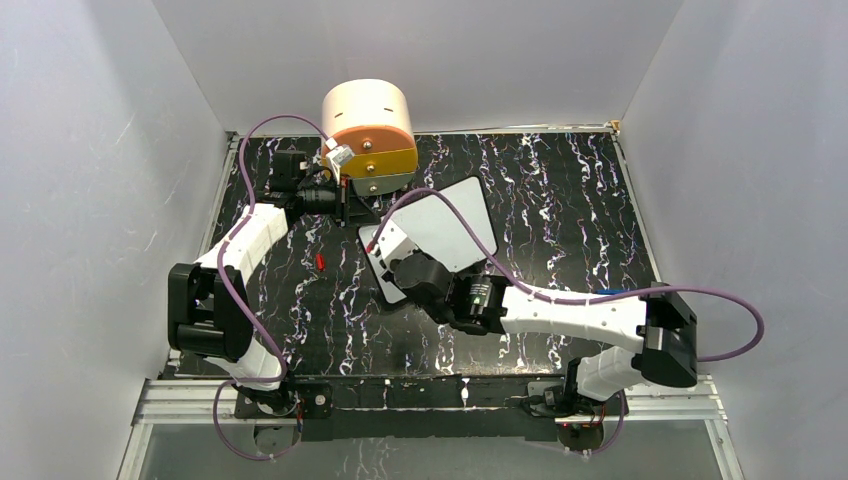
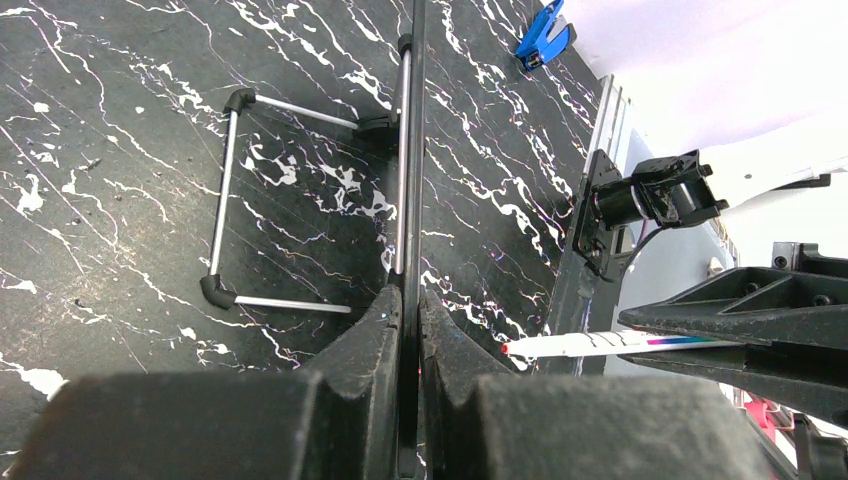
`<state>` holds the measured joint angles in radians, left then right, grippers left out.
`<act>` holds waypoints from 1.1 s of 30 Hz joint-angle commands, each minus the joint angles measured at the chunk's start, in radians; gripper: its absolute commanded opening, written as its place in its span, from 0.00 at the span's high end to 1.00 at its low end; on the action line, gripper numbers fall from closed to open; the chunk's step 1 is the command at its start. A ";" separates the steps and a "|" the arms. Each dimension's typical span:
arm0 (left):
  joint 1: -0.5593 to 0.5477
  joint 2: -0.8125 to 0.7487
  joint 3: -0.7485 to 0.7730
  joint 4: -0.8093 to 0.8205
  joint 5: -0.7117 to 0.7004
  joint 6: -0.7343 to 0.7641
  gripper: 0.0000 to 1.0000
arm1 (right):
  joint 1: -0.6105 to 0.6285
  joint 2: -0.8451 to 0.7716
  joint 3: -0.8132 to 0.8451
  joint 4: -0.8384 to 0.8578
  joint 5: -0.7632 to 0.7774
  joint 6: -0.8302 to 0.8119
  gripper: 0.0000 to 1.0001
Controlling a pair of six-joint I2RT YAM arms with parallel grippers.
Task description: Write a sentence on the whiteboard
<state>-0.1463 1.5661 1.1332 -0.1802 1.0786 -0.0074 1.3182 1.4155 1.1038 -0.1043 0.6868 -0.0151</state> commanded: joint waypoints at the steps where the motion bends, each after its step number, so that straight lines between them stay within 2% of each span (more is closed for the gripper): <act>1: -0.009 -0.024 -0.025 -0.038 -0.054 0.014 1.00 | 0.011 0.023 0.078 0.021 0.044 0.004 1.00; 19: -0.009 -0.029 -0.025 -0.039 -0.060 0.014 1.00 | 0.028 0.145 0.197 -0.014 0.105 0.031 1.00; 33: -0.009 -0.023 -0.024 -0.038 -0.064 0.014 1.00 | 0.027 0.168 0.210 -0.023 0.119 0.049 1.00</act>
<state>-0.1471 1.5612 1.1313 -0.1814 1.0687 -0.0074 1.3422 1.5753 1.2549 -0.1421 0.7746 0.0227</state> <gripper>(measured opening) 0.060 0.206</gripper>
